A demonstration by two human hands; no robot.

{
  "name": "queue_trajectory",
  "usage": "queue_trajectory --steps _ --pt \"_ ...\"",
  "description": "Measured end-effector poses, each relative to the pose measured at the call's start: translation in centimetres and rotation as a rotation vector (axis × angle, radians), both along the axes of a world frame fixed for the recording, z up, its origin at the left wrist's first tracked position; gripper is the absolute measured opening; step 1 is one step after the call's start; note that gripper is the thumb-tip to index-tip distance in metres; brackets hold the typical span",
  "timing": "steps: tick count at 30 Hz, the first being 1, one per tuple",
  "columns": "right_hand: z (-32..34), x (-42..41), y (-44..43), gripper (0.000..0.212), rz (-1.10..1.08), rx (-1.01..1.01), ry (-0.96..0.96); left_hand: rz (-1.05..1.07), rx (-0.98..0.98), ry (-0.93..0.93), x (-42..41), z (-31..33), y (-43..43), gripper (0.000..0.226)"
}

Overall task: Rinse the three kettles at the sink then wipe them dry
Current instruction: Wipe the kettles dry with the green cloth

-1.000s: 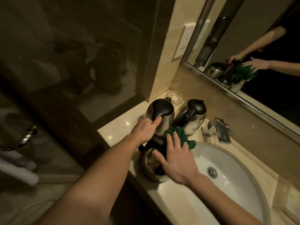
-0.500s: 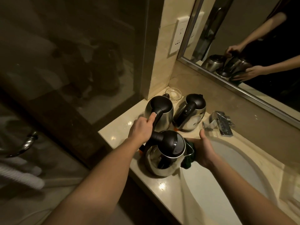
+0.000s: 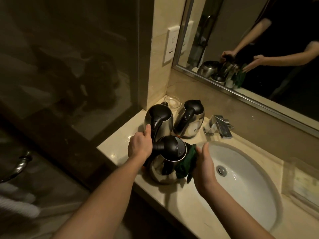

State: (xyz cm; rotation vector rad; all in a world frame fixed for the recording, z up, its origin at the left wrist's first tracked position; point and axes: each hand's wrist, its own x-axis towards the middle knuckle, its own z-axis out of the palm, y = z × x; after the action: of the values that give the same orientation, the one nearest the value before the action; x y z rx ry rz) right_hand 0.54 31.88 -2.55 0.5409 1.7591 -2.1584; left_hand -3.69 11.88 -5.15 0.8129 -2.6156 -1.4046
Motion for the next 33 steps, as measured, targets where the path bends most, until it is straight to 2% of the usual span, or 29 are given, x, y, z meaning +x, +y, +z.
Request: queue_trajectory --steps 2,3,5,6,8,12,16,18,22,24,27,30,33 --pt "1.0 1.4 -1.6 0.047 0.042 0.143 0.082 -0.003 -0.012 -0.006 0.1 0.0 0.0 0.070" --pt "1.3 1.9 -2.2 0.049 0.090 0.235 0.127 0.002 -0.020 -0.008 0.2 0.0 0.0 0.072" --pt "0.7 2.4 -3.2 0.075 0.272 0.459 0.245 0.016 -0.040 -0.006 0.2 0.1 0.1 0.074" --pt "0.4 2.6 -3.4 0.077 0.377 0.607 0.317 0.021 -0.046 -0.005 0.3 0.3 0.1 0.074" --pt "-0.6 2.8 -3.2 0.074 0.467 0.778 0.397 0.019 -0.059 -0.007 0.4 0.4 0.3 0.071" --pt "-1.9 4.0 -2.3 0.081 0.555 0.978 0.534 0.018 -0.062 -0.001 0.6 0.6 0.3 0.071" --pt "-3.5 5.5 -2.6 0.086 0.548 1.050 0.501 0.039 -0.039 -0.015 0.6 0.5 0.4 0.069" --pt "-4.1 6.1 -3.7 0.080 0.478 0.975 0.412 0.047 -0.043 -0.022 0.6 0.5 0.5 0.069" --pt "-5.0 4.4 -5.2 0.092 0.121 0.475 0.171 0.059 -0.054 -0.035 0.8 0.7 0.6 0.069" --pt "-5.5 3.2 -4.9 0.087 -0.030 0.241 -0.019 0.055 -0.042 -0.051 0.9 0.5 0.7 0.070" --pt "-6.3 1.8 -3.9 0.084 -0.107 -0.045 -0.201 0.078 -0.008 -0.073 1.0 0.2 0.8 0.072" --pt "-6.7 0.5 -3.1 0.085 -0.115 -0.213 -0.244 0.107 0.035 -0.101 1.4 0.5 1.0 0.066" --pt "-7.3 0.0 -2.8 0.088 -0.112 -0.249 -0.286 0.149 0.059 -0.124 2.0 0.7 1.5 0.064"
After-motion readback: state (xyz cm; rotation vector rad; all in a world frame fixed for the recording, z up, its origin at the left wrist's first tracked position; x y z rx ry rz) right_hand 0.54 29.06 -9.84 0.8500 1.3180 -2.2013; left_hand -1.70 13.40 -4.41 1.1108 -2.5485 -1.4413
